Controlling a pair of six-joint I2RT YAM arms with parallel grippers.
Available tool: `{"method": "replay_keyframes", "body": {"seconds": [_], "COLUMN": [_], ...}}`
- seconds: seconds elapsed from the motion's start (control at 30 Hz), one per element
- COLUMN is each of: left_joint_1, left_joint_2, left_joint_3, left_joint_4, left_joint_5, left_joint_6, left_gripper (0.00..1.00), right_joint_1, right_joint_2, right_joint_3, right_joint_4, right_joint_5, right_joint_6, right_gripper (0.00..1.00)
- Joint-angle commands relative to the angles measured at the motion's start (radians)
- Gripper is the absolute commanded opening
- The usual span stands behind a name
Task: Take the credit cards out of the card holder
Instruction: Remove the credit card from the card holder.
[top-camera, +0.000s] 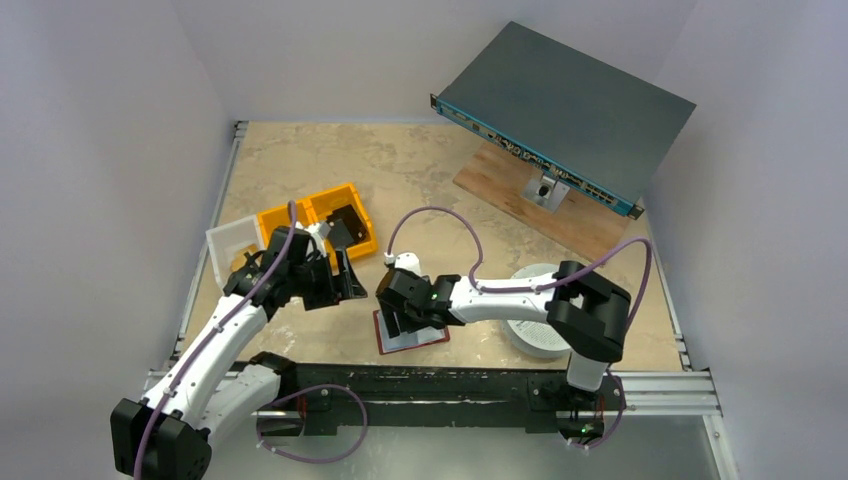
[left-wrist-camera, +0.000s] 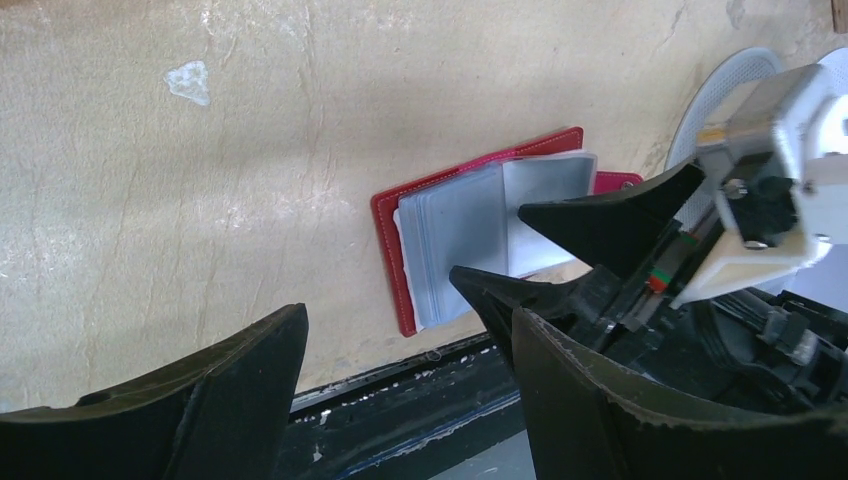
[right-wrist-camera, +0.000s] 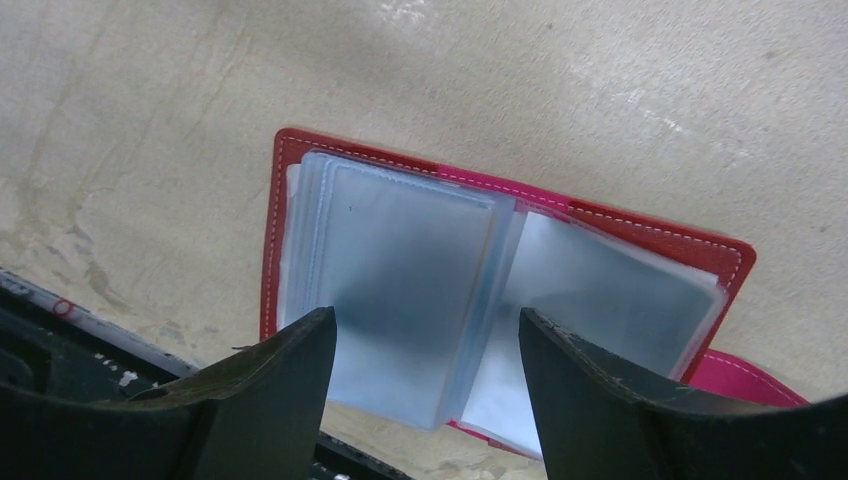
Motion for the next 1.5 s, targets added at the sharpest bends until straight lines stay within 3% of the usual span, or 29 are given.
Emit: {"method": "replay_keyframes", "body": {"seconds": [0.0, 0.13, 0.4, 0.57, 0.77, 1.13, 1.47], "left_joint_1": [-0.003, -0.003, -0.006, -0.036, -0.078, -0.198, -0.232], "left_joint_2": [-0.005, -0.005, -0.001, 0.009, 0.042, 0.179, 0.32], "left_joint_3": [-0.006, -0.011, -0.051, -0.108, -0.172, -0.182, -0.198], "left_joint_4": [0.036, 0.036, 0.07, 0.137, 0.248, 0.392, 0.471], "left_joint_5": [0.024, 0.029, 0.064, 0.098, 0.137, 0.106, 0.061], "left_joint_6": [-0.014, -0.019, -0.054, -0.116, -0.191, -0.257, -0.254], "left_gripper": [0.74, 0.74, 0.74, 0.69, 0.48, 0.39, 0.36], "right_joint_1": [0.007, 0.006, 0.0, -0.03, -0.066, -0.117, -0.159], "right_joint_2": [0.043, 0.063, 0.042, 0.023, 0.008, 0.014, 0.014], "right_joint_3": [0.034, 0.011, -0.085, -0.151, -0.22, -0.316, -0.382], "right_joint_4": [-0.001, 0.005, 0.1, 0.182, 0.278, 0.42, 0.528], "right_joint_5": [0.024, -0.009, -0.069, -0.138, -0.211, -0.318, -0.401], "right_joint_6": [0.014, 0.034, 0.071, 0.08, 0.091, 0.12, 0.141], "right_gripper": [0.66, 0.59, 0.23, 0.1, 0.05, 0.0, 0.0]}}
